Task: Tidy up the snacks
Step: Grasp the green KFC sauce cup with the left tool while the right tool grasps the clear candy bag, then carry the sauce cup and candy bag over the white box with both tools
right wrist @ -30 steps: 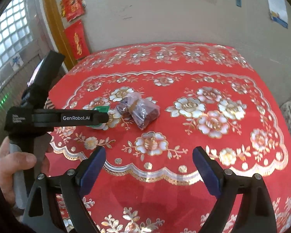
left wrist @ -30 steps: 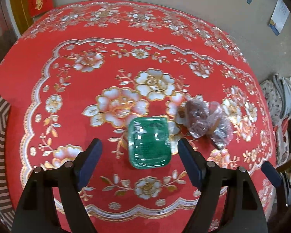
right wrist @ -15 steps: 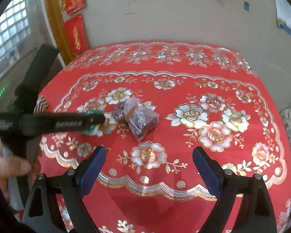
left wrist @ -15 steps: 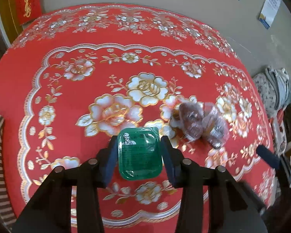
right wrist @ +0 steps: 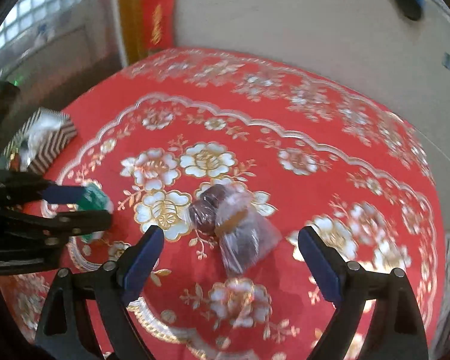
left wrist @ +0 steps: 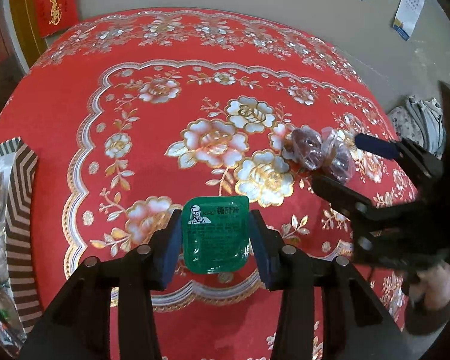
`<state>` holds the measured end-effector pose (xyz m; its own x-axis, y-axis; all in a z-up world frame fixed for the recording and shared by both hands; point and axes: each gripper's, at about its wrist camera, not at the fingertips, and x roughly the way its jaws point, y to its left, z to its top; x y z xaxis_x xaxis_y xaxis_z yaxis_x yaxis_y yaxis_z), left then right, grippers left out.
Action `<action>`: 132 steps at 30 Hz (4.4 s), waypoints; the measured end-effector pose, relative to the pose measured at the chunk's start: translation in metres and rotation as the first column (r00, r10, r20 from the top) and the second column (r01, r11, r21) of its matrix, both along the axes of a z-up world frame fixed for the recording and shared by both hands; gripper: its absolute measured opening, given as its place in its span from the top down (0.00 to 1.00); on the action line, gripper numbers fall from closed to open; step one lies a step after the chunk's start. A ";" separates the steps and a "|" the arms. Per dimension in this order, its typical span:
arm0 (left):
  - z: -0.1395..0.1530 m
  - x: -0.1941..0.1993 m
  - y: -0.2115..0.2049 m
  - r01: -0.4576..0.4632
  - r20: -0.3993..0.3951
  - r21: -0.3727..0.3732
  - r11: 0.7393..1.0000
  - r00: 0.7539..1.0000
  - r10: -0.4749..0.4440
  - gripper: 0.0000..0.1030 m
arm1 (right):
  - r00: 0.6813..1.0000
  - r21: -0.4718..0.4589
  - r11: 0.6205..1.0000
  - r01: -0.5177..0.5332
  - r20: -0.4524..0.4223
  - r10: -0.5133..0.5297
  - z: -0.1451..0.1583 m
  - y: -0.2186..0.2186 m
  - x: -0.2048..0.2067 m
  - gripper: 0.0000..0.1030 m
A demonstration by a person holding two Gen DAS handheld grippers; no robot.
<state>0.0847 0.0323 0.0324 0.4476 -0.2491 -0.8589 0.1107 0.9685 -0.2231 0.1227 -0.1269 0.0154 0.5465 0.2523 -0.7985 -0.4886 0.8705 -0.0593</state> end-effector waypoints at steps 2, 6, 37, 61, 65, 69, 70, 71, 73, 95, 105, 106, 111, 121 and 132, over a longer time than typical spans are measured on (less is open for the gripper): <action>-0.002 -0.001 0.001 0.002 -0.004 0.002 1.000 1.000 -0.002 0.60 | 1.000 -0.026 0.999 -0.024 -0.007 0.024 -0.008 0.006 0.008 0.11; -0.007 0.000 0.002 0.003 -0.014 0.000 1.000 1.000 -0.003 0.60 | 0.999 0.017 1.000 -0.017 -0.028 0.018 -0.019 0.006 0.016 0.25; -0.008 -0.003 -0.009 0.007 -0.008 0.090 0.996 1.000 -0.006 0.38 | 0.993 0.108 0.992 0.064 -0.106 -0.052 -0.019 -0.001 -0.012 0.50; 0.027 -0.051 0.033 -0.020 0.103 0.061 0.998 0.995 0.013 0.60 | 0.994 0.269 0.957 0.108 0.000 -0.112 0.018 0.004 -0.091 0.56; 0.031 -0.062 0.047 -0.035 0.115 0.058 0.998 0.993 0.028 0.60 | 0.994 0.262 0.960 0.096 0.017 -0.104 0.024 0.020 -0.099 0.56; 0.033 -0.071 0.059 -0.047 0.120 0.062 0.997 0.992 0.039 0.60 | 0.996 0.267 0.961 0.078 0.021 -0.087 0.028 0.036 -0.106 0.56; 0.033 -0.073 0.062 -0.050 0.120 0.060 0.997 0.992 0.043 0.60 | 0.996 0.265 0.962 0.072 0.023 -0.080 0.029 0.041 -0.108 0.56; 0.034 -0.076 0.067 -0.055 0.121 0.057 0.997 0.991 0.048 0.60 | 0.997 0.264 0.962 0.065 0.023 -0.074 0.029 0.046 -0.110 0.56; 0.035 -0.080 0.074 -0.066 0.127 0.058 0.996 0.990 0.058 0.60 | 0.998 0.260 0.964 0.054 0.021 -0.061 0.030 0.056 -0.113 0.56; 0.037 -0.123 0.174 -0.224 0.168 0.045 0.973 0.962 0.214 0.60 | 0.994 0.232 0.966 -0.112 0.039 0.106 0.046 0.158 -0.133 0.56; 0.036 -0.144 0.219 -0.289 0.177 0.041 0.956 0.944 0.278 0.60 | 0.979 0.207 0.957 -0.204 0.044 0.199 0.051 0.213 -0.141 0.56; 0.036 -0.147 0.224 -0.297 0.178 0.040 0.954 0.941 0.286 0.60 | 0.978 0.205 0.956 -0.211 0.042 0.207 0.051 0.217 -0.141 0.56; 0.032 -0.155 0.241 -0.323 0.173 0.041 0.945 0.934 0.312 0.60 | 0.970 0.194 0.951 -0.241 0.037 0.239 0.051 0.237 -0.143 0.56; 0.022 -0.164 0.258 -0.343 0.155 0.032 0.939 0.930 0.334 0.60 | 0.957 0.177 0.942 -0.285 -0.008 0.291 0.039 0.280 -0.139 0.56; 0.010 -0.163 0.264 -0.370 0.155 0.035 0.928 0.920 0.361 0.59 | 0.944 0.136 0.940 -0.314 -0.057 0.324 0.015 0.312 -0.138 0.56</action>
